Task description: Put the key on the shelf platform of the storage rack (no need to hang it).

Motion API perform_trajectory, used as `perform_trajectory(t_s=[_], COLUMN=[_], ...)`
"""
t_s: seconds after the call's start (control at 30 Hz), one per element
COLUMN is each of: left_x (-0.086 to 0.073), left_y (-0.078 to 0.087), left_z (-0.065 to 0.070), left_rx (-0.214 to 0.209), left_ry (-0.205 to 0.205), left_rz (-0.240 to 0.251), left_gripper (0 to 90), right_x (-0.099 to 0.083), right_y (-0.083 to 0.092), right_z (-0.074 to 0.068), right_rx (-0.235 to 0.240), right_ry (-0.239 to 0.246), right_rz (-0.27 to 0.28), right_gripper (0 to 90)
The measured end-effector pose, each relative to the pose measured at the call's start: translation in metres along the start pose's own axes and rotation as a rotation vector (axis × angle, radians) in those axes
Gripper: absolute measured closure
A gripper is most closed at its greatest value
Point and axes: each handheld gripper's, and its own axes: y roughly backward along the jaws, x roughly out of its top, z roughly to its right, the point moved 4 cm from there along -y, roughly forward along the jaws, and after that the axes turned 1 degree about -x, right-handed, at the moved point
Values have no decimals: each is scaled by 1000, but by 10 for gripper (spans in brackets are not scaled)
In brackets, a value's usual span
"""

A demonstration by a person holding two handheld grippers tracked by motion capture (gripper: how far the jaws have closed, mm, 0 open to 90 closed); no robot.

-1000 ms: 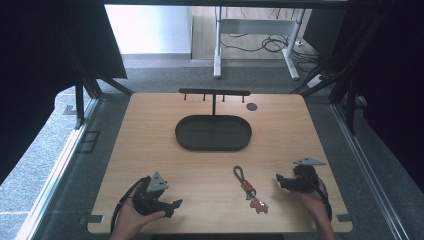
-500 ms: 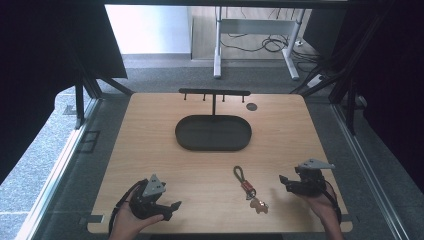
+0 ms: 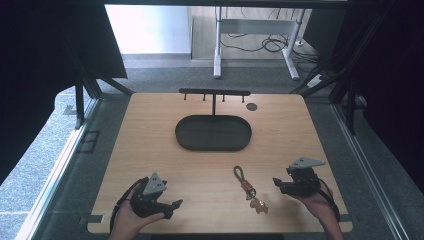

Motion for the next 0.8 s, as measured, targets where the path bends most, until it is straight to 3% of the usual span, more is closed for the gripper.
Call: perform_trajectory(t_s=[0.13,0.47,0.8], left_x=[-1,-3,0], left_y=[1,-5,2], left_z=[-1,-2,-1], left_rx=[0,-29,-20], left_ry=[2,-1,-3], left_rz=[0,-13,6], left_gripper=[199,198,199], right_x=[9,23,31], right_y=[2,-7,-20], right_z=[-4,-22,-40], right_rx=[3,16,71], right_ry=[11,75,123], right_rz=[-13,-107,-182], right_gripper=[382,410,411])
